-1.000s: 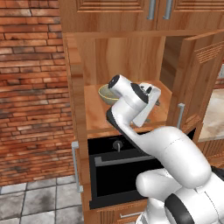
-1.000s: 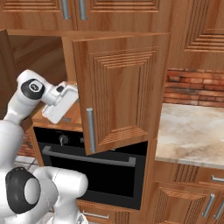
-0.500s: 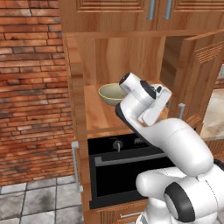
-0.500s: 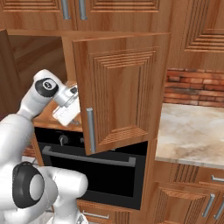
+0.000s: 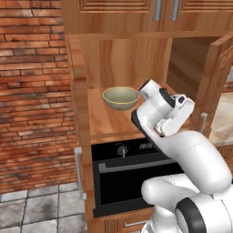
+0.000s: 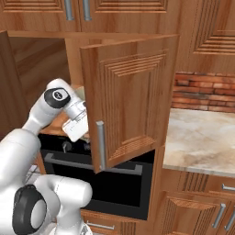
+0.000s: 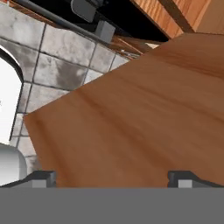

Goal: Retrieve the bowl from the cabinet, then place the raw meat into the bowl to avoid contamination.

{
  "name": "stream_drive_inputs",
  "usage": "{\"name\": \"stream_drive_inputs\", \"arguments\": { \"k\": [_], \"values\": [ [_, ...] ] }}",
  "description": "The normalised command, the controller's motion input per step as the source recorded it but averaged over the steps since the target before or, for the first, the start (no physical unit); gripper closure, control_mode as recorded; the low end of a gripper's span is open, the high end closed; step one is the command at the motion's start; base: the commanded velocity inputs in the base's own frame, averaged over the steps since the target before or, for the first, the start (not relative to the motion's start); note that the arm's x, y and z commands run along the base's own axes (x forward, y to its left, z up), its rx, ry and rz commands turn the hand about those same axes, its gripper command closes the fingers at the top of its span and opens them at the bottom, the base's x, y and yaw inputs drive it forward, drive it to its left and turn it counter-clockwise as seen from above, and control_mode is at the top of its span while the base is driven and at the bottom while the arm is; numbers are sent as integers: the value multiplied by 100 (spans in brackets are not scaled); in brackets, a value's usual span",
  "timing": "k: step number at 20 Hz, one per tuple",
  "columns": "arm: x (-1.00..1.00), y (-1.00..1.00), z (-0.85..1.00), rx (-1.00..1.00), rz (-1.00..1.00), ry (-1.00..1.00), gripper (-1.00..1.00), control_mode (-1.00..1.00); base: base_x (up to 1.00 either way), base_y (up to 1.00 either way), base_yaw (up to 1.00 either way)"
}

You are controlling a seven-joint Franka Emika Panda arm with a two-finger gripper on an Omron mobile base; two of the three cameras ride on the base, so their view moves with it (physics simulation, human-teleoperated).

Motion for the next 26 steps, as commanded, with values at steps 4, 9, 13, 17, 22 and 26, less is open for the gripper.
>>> {"name": "stream_drive_inputs", "arguments": {
  "k": [4,9,13,17,22,26],
  "values": [
    [-73,-50,-1,2,-11,-7,-100,-100,0,0,0],
    [-69,-57,0,4,-10,-7,-100,-100,0,0,0],
    [-61,-63,0,6,-10,-4,-100,-100,0,0,0],
    [-36,-62,-1,6,-7,-1,-100,-100,0,0,0],
    [-2,-57,-3,4,0,0,-100,-100,0,0,0],
    [7,-47,-5,3,3,0,-100,-100,0,0,0]
  ]
}}
